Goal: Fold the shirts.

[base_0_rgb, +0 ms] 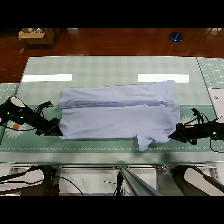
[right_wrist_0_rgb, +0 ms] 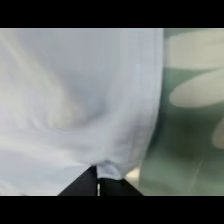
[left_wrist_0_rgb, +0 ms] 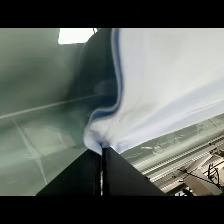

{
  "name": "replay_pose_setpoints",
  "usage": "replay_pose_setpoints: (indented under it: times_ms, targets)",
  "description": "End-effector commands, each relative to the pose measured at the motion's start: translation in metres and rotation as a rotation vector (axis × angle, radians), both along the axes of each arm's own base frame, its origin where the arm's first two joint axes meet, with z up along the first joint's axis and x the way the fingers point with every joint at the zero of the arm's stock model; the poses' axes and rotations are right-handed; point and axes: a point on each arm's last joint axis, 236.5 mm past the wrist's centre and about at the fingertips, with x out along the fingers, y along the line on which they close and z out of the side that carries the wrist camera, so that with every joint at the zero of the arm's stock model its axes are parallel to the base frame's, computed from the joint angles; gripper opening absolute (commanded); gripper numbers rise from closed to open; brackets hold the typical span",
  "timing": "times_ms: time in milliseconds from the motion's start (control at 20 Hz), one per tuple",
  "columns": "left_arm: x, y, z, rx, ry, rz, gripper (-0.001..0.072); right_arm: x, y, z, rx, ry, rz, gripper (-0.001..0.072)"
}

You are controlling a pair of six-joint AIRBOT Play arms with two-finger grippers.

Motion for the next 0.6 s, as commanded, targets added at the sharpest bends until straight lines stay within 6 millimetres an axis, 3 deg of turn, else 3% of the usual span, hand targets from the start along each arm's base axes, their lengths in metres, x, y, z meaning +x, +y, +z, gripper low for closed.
replay_pose_setpoints:
  times_ms: [0,150,250,400,550]
  targets:
    - [0.002,-0.001,0.004,-0.005,-0.016,-0.002,0.0022,0.009,-0.004,-0.002,-0.022,-0.034,-0.029,0.0016]
    - [0.010,0.001,0.015,0.000,-0.061,-0.011,0.0022,0.017,0.007,0.009,0.033,-0.067,-0.040,0.0015]
    - [0.030,-0.002,0.038,-0.019,-0.157,-0.014,0.0022,0.037,0.015,0.035,0.077,-0.169,-0.057,0.0015]
    - [0.076,-0.007,0.092,-0.040,-0.371,0.024,0.0022,0.082,0.022,0.106,0.128,-0.400,-0.091,0.0015]
    - [0.118,-0.003,0.138,-0.018,-0.564,0.055,0.0021,0.127,0.008,0.177,0.109,-0.597,-0.137,0.0015]
